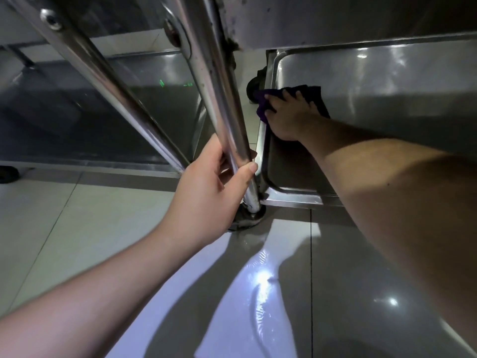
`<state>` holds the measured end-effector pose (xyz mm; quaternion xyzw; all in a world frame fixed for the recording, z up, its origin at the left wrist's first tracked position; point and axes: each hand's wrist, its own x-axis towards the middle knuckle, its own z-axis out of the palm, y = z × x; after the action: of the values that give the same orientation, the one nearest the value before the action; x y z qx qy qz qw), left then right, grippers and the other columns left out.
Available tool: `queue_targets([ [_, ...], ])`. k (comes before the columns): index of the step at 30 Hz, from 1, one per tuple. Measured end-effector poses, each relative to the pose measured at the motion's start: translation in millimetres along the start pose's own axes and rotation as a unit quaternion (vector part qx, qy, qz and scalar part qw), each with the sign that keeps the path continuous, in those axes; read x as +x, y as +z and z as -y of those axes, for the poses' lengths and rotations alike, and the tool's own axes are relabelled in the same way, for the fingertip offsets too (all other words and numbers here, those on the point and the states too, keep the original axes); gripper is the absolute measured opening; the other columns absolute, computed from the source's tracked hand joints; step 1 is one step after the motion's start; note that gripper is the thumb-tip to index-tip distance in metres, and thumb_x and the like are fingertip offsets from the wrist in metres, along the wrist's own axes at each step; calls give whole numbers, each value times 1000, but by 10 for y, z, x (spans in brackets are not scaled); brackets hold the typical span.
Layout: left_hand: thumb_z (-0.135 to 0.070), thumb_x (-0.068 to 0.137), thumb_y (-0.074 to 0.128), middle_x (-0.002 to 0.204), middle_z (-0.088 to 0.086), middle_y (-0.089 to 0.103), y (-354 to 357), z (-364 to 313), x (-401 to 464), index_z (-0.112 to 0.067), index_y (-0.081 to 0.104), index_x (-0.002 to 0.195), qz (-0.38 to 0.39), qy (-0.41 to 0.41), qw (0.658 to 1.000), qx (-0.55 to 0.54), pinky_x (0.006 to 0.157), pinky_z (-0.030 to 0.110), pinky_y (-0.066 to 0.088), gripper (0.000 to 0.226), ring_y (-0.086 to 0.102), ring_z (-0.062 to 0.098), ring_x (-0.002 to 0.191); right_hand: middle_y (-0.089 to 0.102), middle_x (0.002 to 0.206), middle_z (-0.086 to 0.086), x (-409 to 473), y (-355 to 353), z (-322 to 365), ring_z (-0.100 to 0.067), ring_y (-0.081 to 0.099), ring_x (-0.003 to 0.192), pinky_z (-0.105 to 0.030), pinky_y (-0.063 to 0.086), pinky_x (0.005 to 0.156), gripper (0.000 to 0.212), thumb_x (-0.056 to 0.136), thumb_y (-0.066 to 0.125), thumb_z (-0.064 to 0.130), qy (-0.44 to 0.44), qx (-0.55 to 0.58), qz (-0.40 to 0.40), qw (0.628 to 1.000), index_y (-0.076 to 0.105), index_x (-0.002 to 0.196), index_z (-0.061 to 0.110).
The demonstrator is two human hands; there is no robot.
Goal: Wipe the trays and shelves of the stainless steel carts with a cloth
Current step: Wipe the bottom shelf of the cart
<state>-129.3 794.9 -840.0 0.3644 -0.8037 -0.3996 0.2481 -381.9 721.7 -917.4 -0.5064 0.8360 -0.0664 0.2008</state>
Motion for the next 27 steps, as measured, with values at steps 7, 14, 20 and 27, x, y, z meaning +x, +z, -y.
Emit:
queue_targets([
  [7, -24, 99, 65, 97, -18, 69, -4, -13, -12, -43, 55, 109, 0, 27, 1000, 5, 86, 31, 55, 23, 69, 8, 96, -1, 174, 5, -1120, 309, 177, -26, -2, 160, -52, 4, 126, 50, 108, 32, 42, -104, 7, 61, 993, 26, 157, 48],
  [14, -22, 98, 66, 82, -30, 63, 33, -56, -53, -33, 54, 101, -13, 30, 999, 35, 66, 5, 42, 16, 62, -9, 75, 5, 173, 10, -1670, 394, -468, -19, 1, 159, -45, 3, 128, 54, 105, 33, 46, -9, -4, 0, 1000, 21, 158, 52],
  [20, -29, 98, 66, 96, -27, 66, 3, -47, -46, -34, 56, 110, -11, 24, 999, 41, 75, 2, 41, 17, 64, -8, 92, 9, 173, -6, -1877, -54, -1843, -36, 8, 157, -52, 10, 126, 55, 108, 31, 43, 250, 23, -77, 965, 22, 162, 39],
  [27, -27, 98, 66, 97, -14, 68, 14, 0, -22, -35, 56, 107, -14, 19, 999, 29, 81, 15, 49, 16, 66, 2, 92, 12, 172, -8, -1741, -288, -2378, -42, 6, 156, -57, 8, 125, 55, 108, 30, 40, 416, 102, -124, 895, 25, 162, 34],
])
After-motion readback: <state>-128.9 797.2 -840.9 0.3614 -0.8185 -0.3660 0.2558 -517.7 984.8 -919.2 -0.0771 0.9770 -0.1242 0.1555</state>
